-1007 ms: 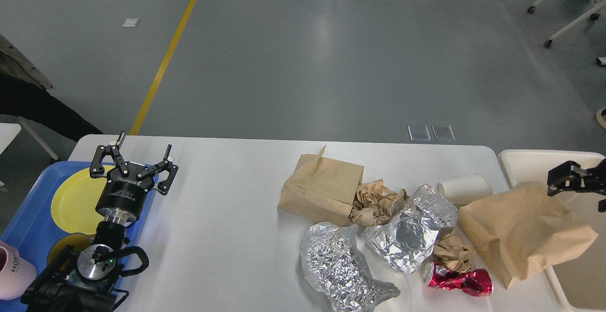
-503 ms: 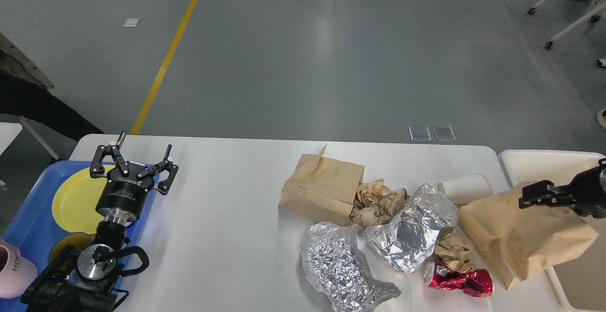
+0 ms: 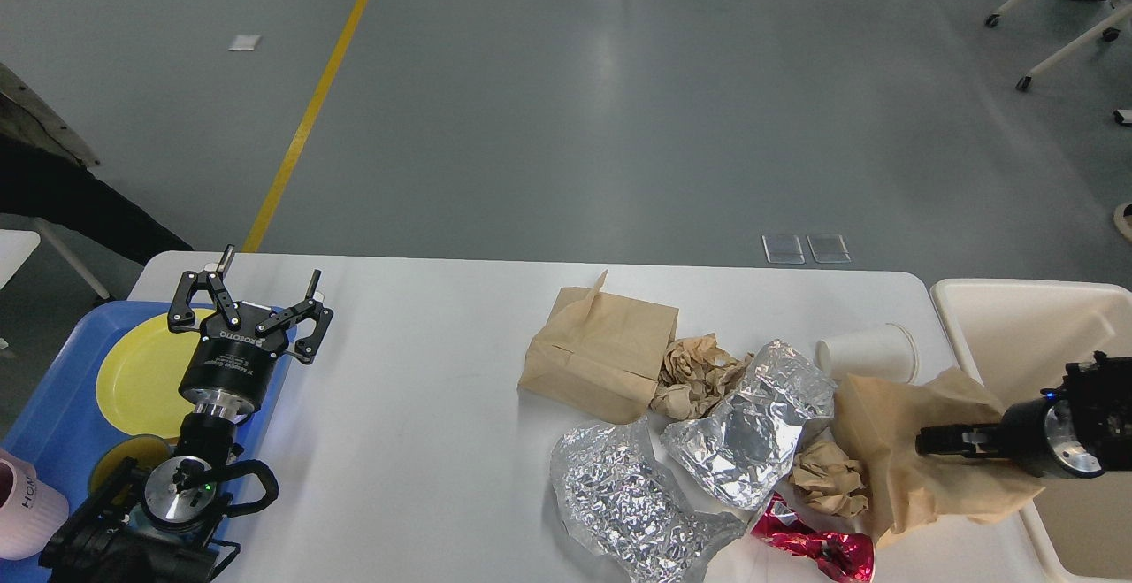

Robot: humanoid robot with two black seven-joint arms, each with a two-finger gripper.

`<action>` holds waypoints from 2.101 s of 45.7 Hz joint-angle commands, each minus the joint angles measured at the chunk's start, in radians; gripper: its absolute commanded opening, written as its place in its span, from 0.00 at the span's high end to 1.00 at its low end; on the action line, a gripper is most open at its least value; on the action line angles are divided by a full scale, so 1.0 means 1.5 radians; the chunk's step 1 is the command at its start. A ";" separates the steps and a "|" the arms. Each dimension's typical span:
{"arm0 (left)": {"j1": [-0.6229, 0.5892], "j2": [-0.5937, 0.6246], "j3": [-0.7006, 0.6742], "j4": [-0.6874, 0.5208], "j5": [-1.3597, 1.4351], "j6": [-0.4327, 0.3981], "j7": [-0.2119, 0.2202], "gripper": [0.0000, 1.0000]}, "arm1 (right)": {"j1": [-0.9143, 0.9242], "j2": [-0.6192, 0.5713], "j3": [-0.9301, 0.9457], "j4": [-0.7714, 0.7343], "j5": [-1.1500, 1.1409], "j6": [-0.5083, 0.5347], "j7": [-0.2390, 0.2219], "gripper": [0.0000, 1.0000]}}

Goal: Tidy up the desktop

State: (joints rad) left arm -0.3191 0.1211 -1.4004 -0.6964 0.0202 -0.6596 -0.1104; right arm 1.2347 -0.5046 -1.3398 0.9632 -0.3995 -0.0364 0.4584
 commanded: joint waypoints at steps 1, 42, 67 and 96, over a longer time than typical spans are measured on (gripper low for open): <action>0.000 0.000 0.000 0.000 0.000 0.000 0.000 0.03 | -0.007 0.002 -0.005 0.001 0.001 -0.009 -0.029 0.69; 0.000 0.000 0.000 0.000 0.000 0.000 0.000 0.03 | 0.153 -0.086 0.046 0.065 0.113 0.253 -0.214 1.00; 0.000 0.000 0.000 0.000 0.000 0.000 0.000 0.03 | 0.638 -0.098 -0.241 0.238 0.214 0.447 -0.249 1.00; 0.000 0.000 0.000 0.000 0.000 0.000 0.000 0.03 | 0.117 -0.258 0.082 -0.115 0.218 0.226 -0.313 1.00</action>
State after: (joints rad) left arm -0.3190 0.1212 -1.4005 -0.6965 0.0199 -0.6596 -0.1086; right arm 1.6715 -0.8966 -1.4059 0.9432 -0.0736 0.3436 -0.0070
